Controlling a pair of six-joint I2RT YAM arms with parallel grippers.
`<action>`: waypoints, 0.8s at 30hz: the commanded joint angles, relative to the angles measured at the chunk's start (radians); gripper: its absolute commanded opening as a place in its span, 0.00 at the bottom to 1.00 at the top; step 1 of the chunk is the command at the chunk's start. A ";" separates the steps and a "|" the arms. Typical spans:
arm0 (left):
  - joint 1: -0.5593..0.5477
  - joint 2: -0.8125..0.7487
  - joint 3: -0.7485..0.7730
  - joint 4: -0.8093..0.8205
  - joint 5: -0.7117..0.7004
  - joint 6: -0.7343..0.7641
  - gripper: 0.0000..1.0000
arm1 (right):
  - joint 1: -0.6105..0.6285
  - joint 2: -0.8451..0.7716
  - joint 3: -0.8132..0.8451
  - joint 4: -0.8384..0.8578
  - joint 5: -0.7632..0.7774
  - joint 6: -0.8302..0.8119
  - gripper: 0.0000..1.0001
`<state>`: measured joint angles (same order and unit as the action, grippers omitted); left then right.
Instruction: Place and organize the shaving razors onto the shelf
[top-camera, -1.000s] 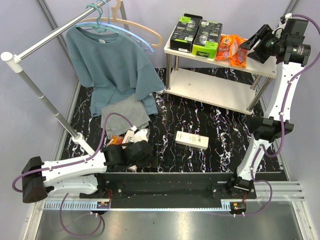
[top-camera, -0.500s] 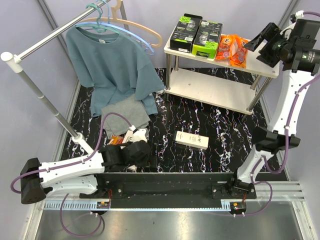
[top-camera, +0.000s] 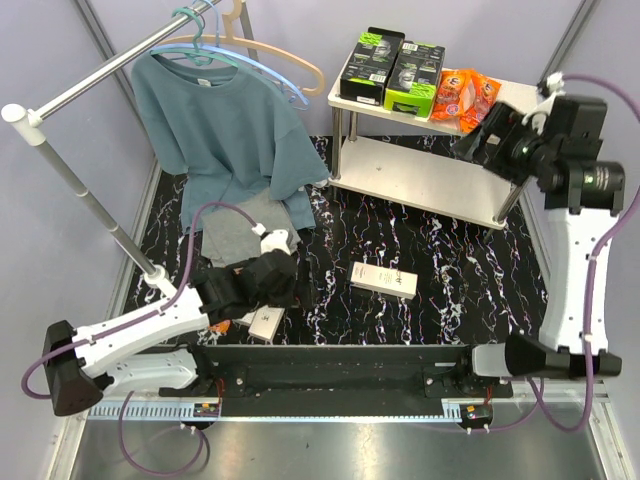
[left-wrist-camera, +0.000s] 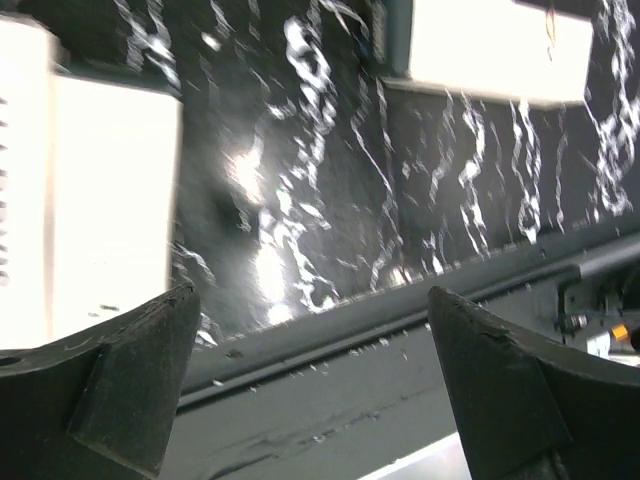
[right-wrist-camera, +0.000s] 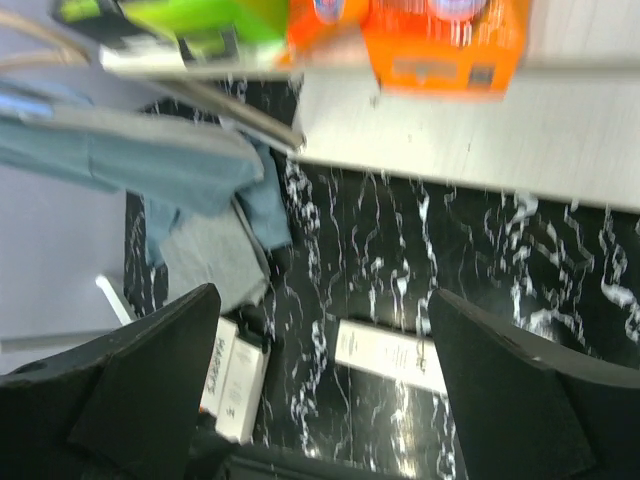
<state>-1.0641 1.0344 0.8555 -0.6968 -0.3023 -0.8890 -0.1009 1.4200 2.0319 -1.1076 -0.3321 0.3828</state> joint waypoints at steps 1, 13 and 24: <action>0.142 0.004 0.068 -0.047 0.051 0.128 0.99 | 0.029 -0.140 -0.214 0.123 0.042 0.016 0.95; 0.731 0.022 0.108 -0.221 0.135 0.237 0.99 | 0.032 -0.247 -0.444 0.170 0.022 0.019 0.96; 1.038 0.145 -0.085 -0.052 0.296 0.285 0.93 | 0.032 -0.262 -0.492 0.181 0.018 0.008 0.96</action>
<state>-0.0357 1.1625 0.8024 -0.8280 -0.0856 -0.6418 -0.0738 1.1824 1.5528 -0.9695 -0.3115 0.4004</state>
